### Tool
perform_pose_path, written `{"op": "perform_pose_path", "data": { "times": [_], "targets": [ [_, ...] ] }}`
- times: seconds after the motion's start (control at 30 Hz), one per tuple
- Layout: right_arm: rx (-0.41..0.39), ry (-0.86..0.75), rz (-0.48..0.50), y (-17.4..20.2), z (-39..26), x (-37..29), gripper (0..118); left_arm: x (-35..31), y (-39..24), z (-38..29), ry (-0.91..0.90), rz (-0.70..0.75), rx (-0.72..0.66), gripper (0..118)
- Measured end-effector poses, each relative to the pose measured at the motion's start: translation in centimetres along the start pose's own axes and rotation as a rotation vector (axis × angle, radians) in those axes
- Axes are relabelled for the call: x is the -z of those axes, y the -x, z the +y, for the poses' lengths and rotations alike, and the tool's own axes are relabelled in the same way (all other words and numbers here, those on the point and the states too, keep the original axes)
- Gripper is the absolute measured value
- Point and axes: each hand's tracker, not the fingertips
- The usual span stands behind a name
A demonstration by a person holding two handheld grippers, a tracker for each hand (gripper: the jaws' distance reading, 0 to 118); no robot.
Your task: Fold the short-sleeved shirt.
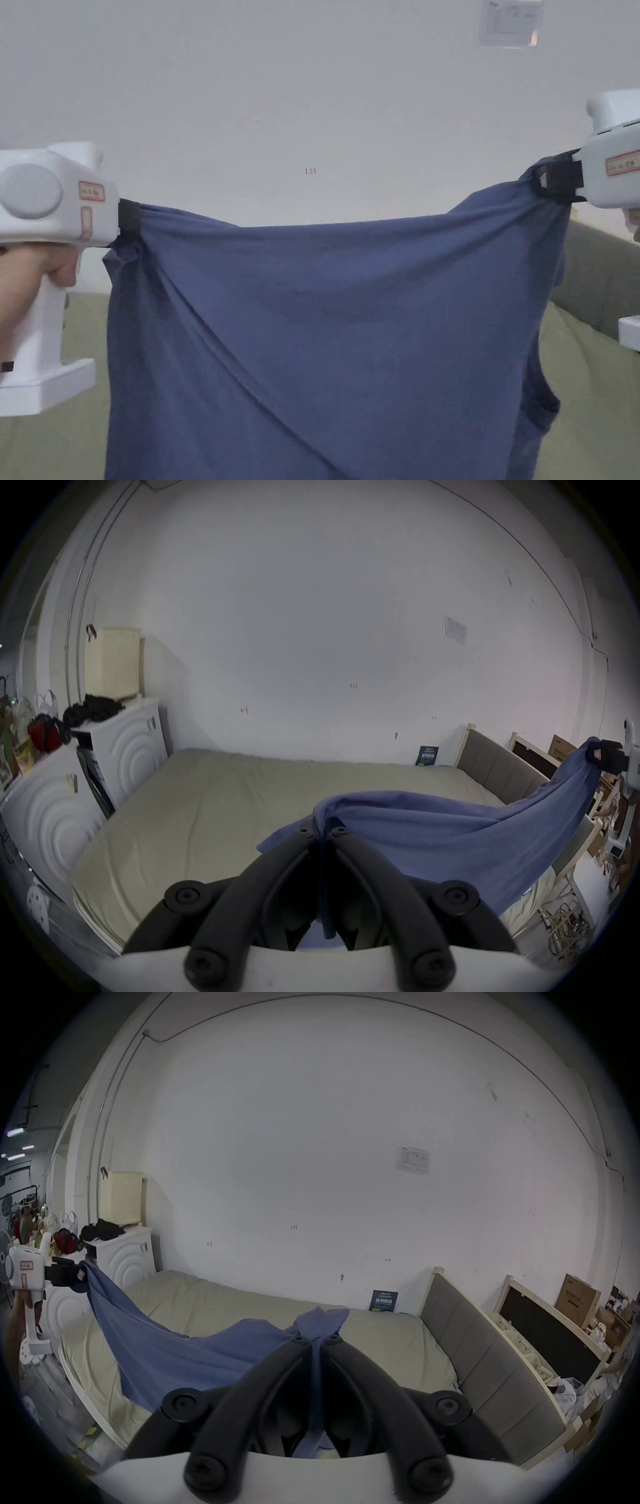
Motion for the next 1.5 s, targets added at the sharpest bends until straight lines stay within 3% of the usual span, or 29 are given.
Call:
{"op": "perform_pose_path", "data": {
  "times": [0.33,0.5,0.6,1.0,1.27,1.5],
  "targets": [
    [0.044,-0.022,-0.017,0.2,4.2,4.8,4,2.9,0.5,3.9,0.026,0.100,0.009,0],
    [0.015,-0.019,-0.053,-0.4,6.7,8.9,4,5.9,0.1,6.1,0.017,0.134,0.000,0],
    [0.033,-0.020,-0.071,-1.2,8.4,11.8,4,8.4,-0.7,7.8,0.008,0.153,0.003,0],
    [-0.032,-0.014,-0.145,-2.6,12.7,24.2,4,21.2,-3.6,12.3,-0.034,0.236,0.011,0],
    [-0.023,-0.010,-0.166,-2.8,12.5,32.1,4,29.2,-4.4,11.4,-0.050,0.284,0.020,0],
    [-0.030,0.044,-0.177,-2.4,8.1,38.3,4,35.8,-4.6,6.9,0.002,0.286,-0.004,0]
  ]
}}
